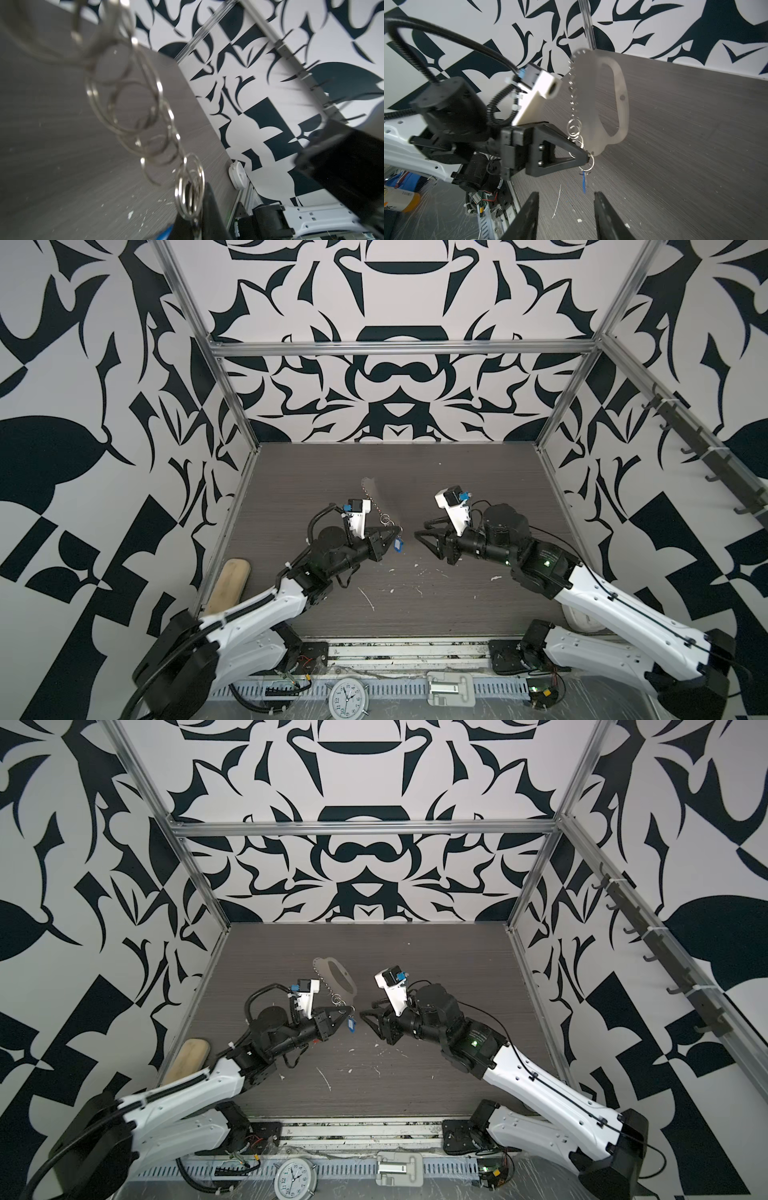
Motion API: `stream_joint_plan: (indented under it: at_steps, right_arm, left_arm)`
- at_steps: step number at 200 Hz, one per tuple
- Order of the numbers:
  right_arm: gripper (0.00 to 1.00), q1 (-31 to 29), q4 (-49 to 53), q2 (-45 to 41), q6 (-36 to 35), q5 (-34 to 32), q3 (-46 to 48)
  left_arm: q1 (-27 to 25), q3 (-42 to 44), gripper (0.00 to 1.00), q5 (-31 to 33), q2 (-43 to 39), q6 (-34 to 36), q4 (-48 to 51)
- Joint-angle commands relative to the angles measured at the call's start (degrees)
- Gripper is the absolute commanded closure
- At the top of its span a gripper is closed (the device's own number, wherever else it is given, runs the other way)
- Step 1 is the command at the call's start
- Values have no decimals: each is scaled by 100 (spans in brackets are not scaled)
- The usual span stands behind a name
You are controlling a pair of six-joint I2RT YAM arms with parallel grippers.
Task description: Remove the keys from the keyring
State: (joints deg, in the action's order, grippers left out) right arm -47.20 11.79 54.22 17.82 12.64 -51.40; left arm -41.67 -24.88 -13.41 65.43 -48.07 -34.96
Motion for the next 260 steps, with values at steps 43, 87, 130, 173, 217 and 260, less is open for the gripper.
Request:
stream_joint_plan:
  at_steps: [43, 87, 130, 173, 217, 260]
  right_arm:
    - [54, 53, 60, -528, 54, -641, 71]
    - [54, 62, 178, -714, 40, -836, 104]
    - [49, 66, 174, -814, 35, -952, 121]
    - [46, 73, 192, -902, 64, -1228, 121]
    - [43, 71, -102, -972, -19, -1892, 321]
    - [14, 71, -371, -1031, -64, -3206, 460]
  left_arm:
    - [150, -499, 100, -1496, 2595, -1275, -1347]
    - [150, -942, 87, -1439, 3128, -1494, -424]
    - [150, -1147, 33, -986, 2476, -1083, 1288]
    - [131, -1199, 26, -428, 1027, -835, 3022]
    - [-34, -1997, 1, 1180, -644, 359, 4881]
    - [-43, -1645, 1, 3688, -1599, 1869, 4153]
